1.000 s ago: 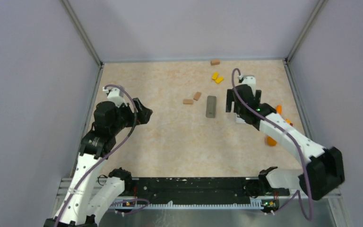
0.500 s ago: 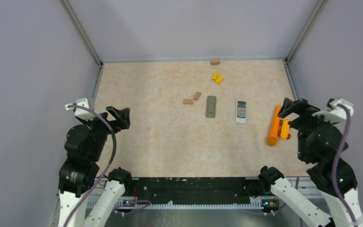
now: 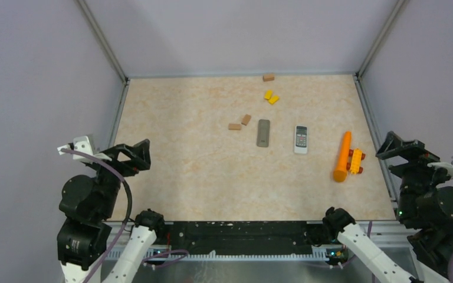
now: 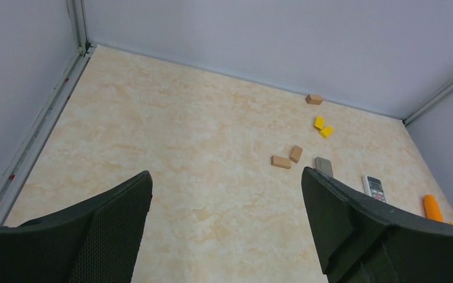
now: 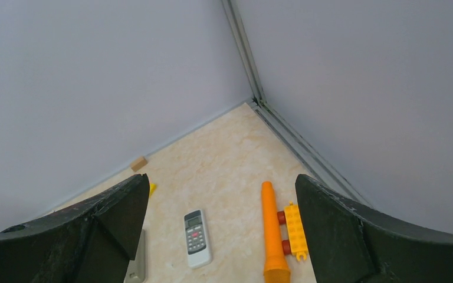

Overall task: Load the batteries into the remote control
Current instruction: Reset both arms

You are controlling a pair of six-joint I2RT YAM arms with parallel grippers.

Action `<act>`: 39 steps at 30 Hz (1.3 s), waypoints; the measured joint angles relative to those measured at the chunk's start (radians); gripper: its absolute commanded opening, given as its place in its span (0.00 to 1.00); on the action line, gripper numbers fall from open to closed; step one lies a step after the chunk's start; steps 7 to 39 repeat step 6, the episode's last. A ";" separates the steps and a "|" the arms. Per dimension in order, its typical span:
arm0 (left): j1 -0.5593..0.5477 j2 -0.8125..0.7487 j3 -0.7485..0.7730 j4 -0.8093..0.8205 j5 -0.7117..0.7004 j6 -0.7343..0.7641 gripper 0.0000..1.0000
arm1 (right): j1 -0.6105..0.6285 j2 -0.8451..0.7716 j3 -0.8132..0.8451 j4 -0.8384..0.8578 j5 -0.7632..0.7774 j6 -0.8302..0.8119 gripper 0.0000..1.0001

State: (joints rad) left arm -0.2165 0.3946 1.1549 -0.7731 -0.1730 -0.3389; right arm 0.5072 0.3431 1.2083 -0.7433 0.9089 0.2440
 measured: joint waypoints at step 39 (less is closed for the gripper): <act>0.000 -0.013 0.008 -0.014 0.003 0.003 0.99 | 0.000 -0.032 0.003 0.003 0.009 0.002 0.96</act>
